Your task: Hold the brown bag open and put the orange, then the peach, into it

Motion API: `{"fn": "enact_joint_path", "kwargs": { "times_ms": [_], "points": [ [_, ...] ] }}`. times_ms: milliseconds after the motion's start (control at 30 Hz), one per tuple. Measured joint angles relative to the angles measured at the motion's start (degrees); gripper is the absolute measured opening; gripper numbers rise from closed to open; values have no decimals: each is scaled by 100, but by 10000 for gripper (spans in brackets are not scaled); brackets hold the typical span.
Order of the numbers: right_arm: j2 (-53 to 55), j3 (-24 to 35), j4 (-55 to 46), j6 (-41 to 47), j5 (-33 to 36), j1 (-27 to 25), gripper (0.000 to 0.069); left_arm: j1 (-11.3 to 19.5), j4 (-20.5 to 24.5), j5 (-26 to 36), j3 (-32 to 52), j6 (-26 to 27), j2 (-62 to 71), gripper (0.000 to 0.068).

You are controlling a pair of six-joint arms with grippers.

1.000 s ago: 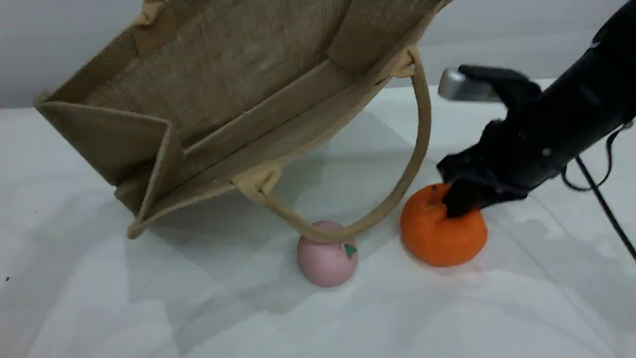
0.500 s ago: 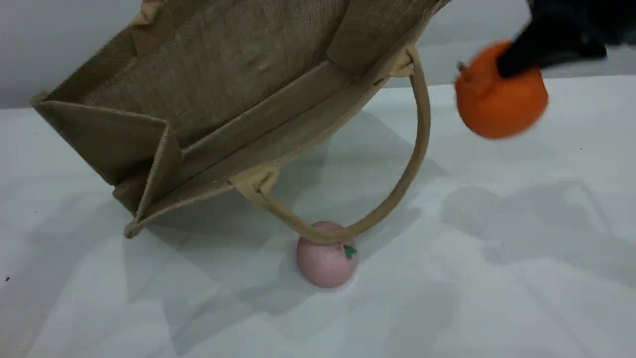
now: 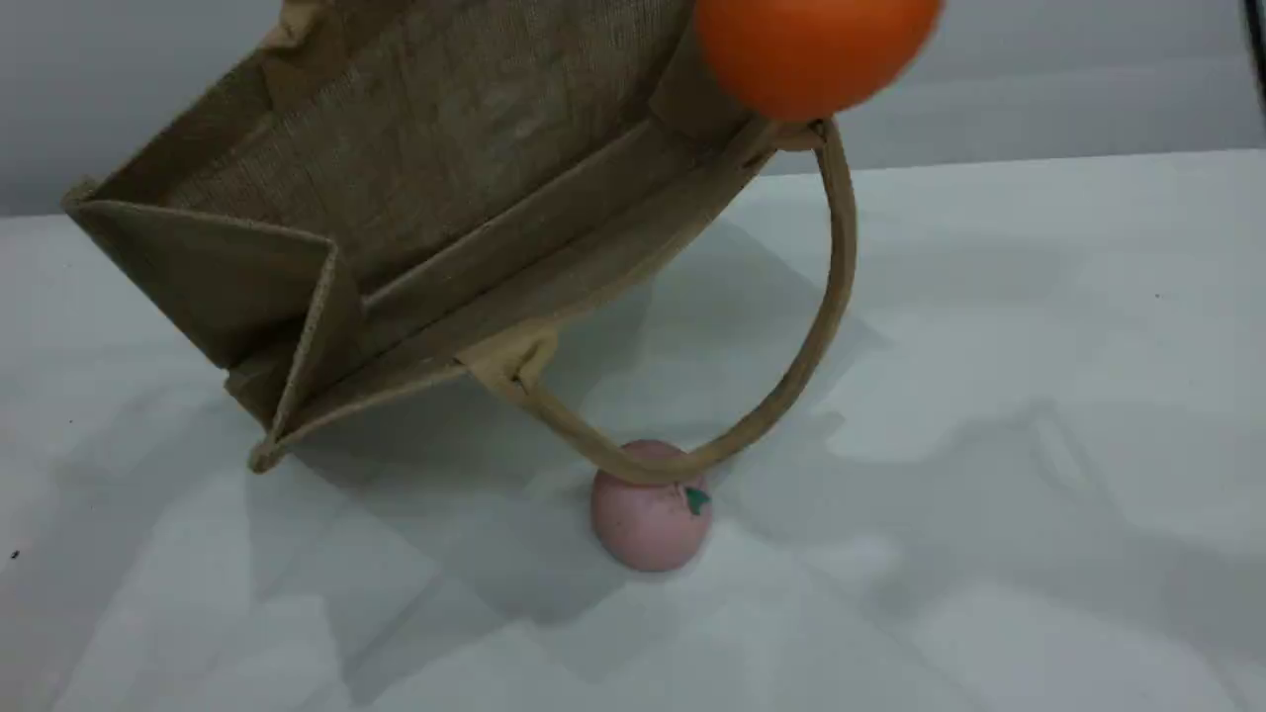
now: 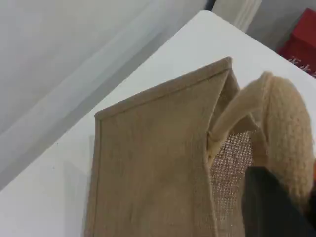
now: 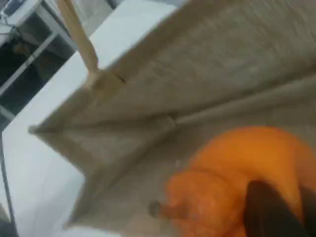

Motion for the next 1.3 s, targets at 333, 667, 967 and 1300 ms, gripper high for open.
{"fn": "enact_joint_path", "kwargs": {
  "times_ms": [333, 667, 967, 1300],
  "points": [
    [446, -18, 1943, -1715, -1521, 1294, 15, 0, 0, 0, 0, -63, 0, 78],
    [1411, -768, 2052, -1886, -1255, 1341, 16, 0, 0, 0, 0, -63, 0, 78],
    [2584, -1480, 2046, -1880, -970, 1462, 16, 0, 0, 0, 0, -63, 0, 78],
    [3553, -2444, 2059, -1875, -1577, 1917, 48, 0, 5, 0, 0, -77, 0, 78]
  ]
}}
